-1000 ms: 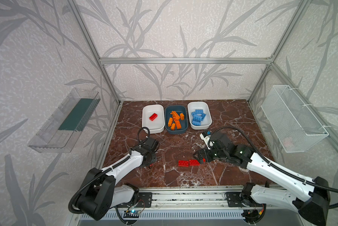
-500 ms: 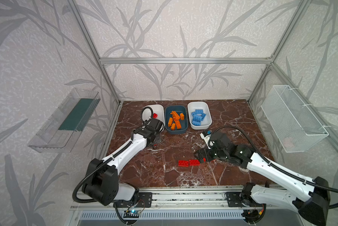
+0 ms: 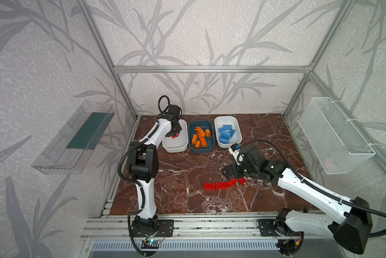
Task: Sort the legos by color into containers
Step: 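Lower the red brick into the white tub and open the left gripper, then move the open left gripper back down to the row of red bricks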
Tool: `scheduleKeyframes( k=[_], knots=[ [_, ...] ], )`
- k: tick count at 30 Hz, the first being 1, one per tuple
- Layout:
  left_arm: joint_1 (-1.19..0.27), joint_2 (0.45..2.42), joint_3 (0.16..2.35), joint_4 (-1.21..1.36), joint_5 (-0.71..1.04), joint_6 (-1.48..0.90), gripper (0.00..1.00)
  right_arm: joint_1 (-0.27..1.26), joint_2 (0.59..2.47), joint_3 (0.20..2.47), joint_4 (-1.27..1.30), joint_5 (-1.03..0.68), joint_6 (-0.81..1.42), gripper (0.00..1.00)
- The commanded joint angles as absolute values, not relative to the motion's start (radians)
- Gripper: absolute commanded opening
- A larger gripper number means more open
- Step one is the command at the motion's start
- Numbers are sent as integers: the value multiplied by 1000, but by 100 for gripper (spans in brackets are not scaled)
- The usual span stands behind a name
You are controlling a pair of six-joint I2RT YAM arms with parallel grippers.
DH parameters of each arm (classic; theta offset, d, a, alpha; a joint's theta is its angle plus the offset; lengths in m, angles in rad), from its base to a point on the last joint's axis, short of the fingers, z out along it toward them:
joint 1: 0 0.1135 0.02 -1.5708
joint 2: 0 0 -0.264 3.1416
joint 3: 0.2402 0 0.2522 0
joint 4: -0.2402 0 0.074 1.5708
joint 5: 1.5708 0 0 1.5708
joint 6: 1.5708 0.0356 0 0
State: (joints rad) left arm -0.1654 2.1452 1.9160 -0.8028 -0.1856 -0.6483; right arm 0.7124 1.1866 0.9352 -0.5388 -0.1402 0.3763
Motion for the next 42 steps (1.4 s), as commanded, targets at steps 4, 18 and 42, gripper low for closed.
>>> scheduleKeyframes(
  k=[4, 18, 42],
  knots=[
    [-137, 2425, 2354, -1038, -158, -601, 46, 668, 1201, 965, -525, -187, 353, 99],
    [-232, 2119, 1990, -885, -171, -587, 75, 623, 1157, 964, -554, -189, 333, 99],
    [-1028, 1484, 962, -670, -229, -845, 83, 634, 797, 816, -718, -138, 443, 99]
  ],
)
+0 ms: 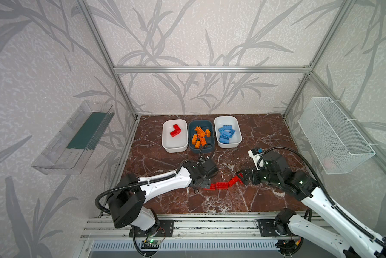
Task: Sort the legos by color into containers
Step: 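Move the open left gripper back down to the row of red bricks, then lower the left gripper onto a red 2x3 brick and grasp it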
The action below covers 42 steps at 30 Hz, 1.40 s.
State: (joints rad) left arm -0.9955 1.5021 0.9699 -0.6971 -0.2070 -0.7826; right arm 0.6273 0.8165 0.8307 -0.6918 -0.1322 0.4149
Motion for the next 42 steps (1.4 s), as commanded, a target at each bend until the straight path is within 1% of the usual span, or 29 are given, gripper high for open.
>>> scheduleKeyframes(
  k=[1, 7, 13, 19, 24, 42],
  knots=[
    [-1041, 1495, 959, -658, -213, -852, 84, 636, 791, 815, -717, -138, 447, 99],
    [-1077, 1565, 964, -609, -167, -873, 84, 641, 770, 808, -730, -124, 456, 99],
    [-1081, 1613, 963, -564, -119, -872, 84, 640, 770, 806, -732, -119, 456, 99],
    [-1080, 1657, 968, -561, -132, -867, 85, 640, 785, 811, -726, -118, 453, 99],
    [-1078, 1689, 966, -552, -153, -866, 87, 641, 798, 820, -725, -119, 450, 99],
    [-954, 1720, 933, -493, -137, -861, 87, 641, 828, 813, -707, -115, 446, 99]
  ],
)
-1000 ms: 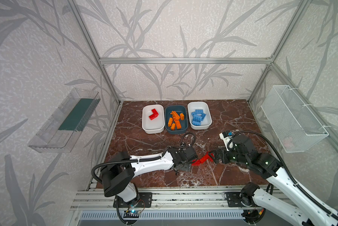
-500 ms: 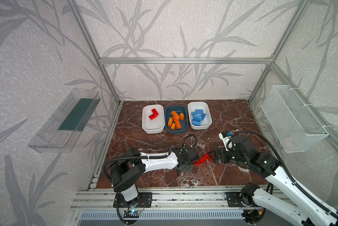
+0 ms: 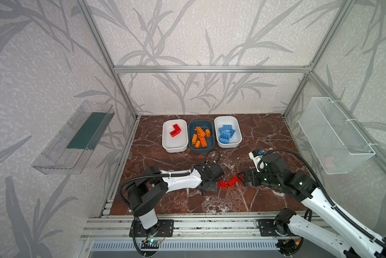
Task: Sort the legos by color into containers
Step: 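Lower the left gripper onto a red 2x3 brick and grasp it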
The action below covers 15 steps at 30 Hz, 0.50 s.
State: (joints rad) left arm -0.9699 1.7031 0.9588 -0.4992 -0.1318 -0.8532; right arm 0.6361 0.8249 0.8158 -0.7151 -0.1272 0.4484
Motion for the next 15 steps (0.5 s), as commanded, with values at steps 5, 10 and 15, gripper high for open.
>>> scheduleKeyframes(
  k=[5, 10, 15],
  knots=[
    [-930, 1717, 914, -485, -129, -850, 82, 641, 848, 809, -694, -113, 443, 99],
    [-921, 1717, 902, -485, -128, -848, 67, 640, 874, 809, -676, -123, 443, 99],
    [-919, 1712, 885, -489, -119, -857, 58, 641, 887, 808, -669, -128, 446, 99]
  ],
)
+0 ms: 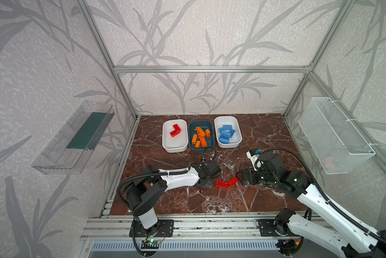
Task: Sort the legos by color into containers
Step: 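Lower the left gripper onto a red 2x3 brick and grasp it, then carry the red brick with the left gripper into the white tub and release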
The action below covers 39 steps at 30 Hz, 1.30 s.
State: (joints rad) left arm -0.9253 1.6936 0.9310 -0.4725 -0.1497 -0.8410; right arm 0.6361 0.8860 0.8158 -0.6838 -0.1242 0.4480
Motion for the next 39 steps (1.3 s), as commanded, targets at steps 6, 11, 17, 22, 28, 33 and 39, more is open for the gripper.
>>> scheduleKeyframes(
  k=[6, 11, 17, 22, 28, 33, 39],
  knots=[
    [-919, 1655, 830, -501, -123, -877, 58, 640, 885, 805, -665, -132, 456, 99],
    [-922, 1606, 790, -514, -140, -883, 59, 645, 886, 802, -652, -146, 470, 99],
    [-929, 1607, 777, -508, -135, -884, 59, 661, 892, 813, -653, -140, 478, 99],
    [-937, 1584, 765, -514, -137, -887, 67, 669, 890, 811, -658, -135, 485, 99],
    [-944, 1555, 749, -542, -147, -889, 57, 673, 896, 813, -647, -133, 487, 99],
    [-945, 1566, 771, -567, -175, -885, 32, 676, 911, 813, -634, -141, 486, 99],
    [-900, 1561, 861, -652, -250, -838, 24, 677, 905, 810, -635, -130, 476, 99]
  ],
)
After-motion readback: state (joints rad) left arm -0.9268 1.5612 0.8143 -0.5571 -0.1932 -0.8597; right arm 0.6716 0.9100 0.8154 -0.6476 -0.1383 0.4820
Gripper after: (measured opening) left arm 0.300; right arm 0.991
